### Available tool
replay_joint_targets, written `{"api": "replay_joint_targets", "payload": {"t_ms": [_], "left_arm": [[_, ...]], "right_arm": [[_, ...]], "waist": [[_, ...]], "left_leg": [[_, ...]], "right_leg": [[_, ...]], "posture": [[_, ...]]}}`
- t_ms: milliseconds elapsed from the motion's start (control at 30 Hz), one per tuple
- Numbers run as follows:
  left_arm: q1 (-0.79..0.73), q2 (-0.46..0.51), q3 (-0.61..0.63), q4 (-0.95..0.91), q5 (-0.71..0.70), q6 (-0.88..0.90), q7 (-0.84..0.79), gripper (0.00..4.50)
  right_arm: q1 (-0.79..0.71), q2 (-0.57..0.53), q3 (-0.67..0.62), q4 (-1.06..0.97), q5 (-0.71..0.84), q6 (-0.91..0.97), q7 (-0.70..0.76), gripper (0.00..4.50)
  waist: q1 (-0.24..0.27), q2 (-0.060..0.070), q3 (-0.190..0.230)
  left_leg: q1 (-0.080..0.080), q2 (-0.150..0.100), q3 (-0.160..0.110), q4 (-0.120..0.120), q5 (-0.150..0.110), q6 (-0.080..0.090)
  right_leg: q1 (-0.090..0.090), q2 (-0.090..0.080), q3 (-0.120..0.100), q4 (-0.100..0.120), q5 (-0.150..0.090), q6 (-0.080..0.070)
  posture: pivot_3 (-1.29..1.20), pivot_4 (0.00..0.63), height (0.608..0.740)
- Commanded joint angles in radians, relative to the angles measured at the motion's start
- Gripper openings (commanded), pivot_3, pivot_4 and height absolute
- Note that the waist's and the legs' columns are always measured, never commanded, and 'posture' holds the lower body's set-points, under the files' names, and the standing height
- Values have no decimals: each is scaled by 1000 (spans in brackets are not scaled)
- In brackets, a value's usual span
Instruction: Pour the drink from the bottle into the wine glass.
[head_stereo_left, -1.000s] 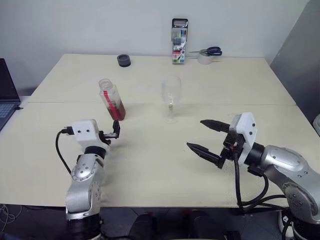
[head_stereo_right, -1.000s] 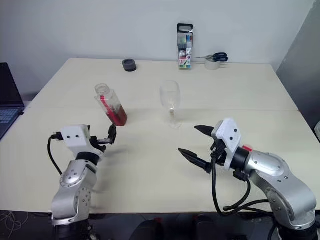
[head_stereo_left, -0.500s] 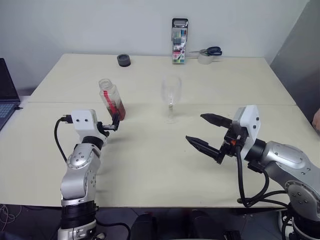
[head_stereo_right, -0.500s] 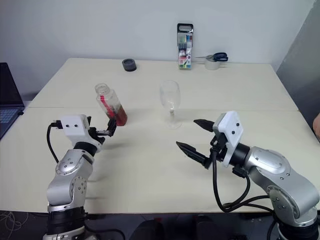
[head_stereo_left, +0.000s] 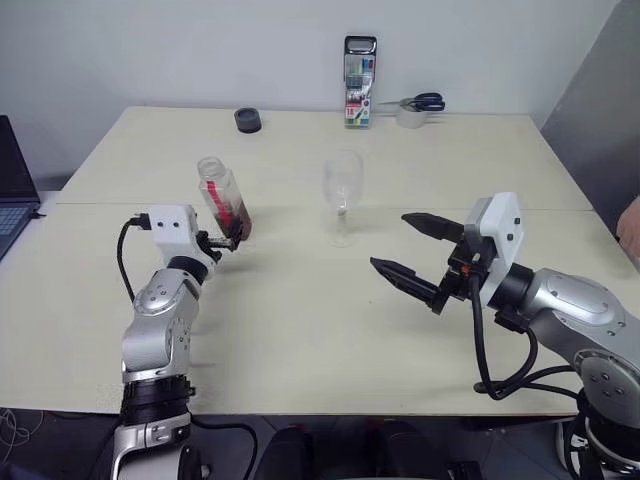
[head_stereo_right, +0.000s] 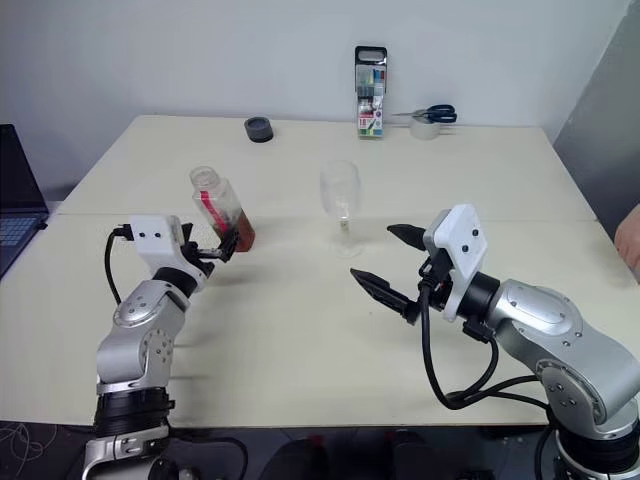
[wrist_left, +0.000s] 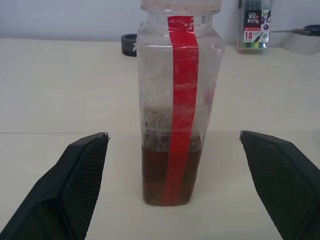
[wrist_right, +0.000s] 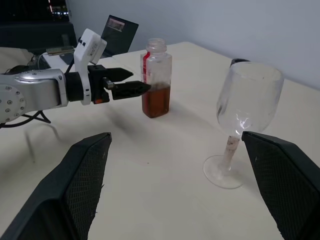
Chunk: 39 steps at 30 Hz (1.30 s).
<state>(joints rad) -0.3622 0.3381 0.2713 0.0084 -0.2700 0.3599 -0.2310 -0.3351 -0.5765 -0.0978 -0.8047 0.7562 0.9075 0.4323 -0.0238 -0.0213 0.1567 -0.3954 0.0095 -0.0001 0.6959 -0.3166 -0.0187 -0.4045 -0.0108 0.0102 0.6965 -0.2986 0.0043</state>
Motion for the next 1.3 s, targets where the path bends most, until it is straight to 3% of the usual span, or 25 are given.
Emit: {"api": "replay_joint_targets", "payload": {"t_ms": [33,800,933,1133,1300], "left_arm": [[-36,19,-4,27,6,-45,-24,4500],[-293,65,-13,587,66,-356,-109,4500],[-291,71,-12,621,63,-387,-120,3710],[-297,77,-12,640,65,-406,-114,1880],[-329,85,-36,621,95,-404,-92,1690]], "right_arm": [[-2,-11,-20,-21,19,-14,-8,4463],[30,-22,-6,-26,17,-48,-33,4463],[28,-26,-10,-25,18,-46,-41,4500],[22,-26,-9,-15,16,-51,-46,4500],[38,-18,-6,1,-15,-77,-49,4500]], "waist": [[0,0,0],[0,0,0],[0,0,0],[-1,0,0],[-1,-1,0]], "left_leg": [[0,0,0,0,0,0],[0,0,0,0,0,0],[-1,0,0,0,0,0],[0,0,0,0,0,0],[-1,0,0,0,0,0]], "right_leg": [[0,0,0,0,0,0],[-1,0,-1,0,0,0],[-1,0,-1,0,0,0],[-1,0,-1,0,0,0],[-1,0,-1,0,0,0]], "posture": [[0,150,740],[0,150,740],[0,150,740],[0,150,740],[0,150,740]]}}
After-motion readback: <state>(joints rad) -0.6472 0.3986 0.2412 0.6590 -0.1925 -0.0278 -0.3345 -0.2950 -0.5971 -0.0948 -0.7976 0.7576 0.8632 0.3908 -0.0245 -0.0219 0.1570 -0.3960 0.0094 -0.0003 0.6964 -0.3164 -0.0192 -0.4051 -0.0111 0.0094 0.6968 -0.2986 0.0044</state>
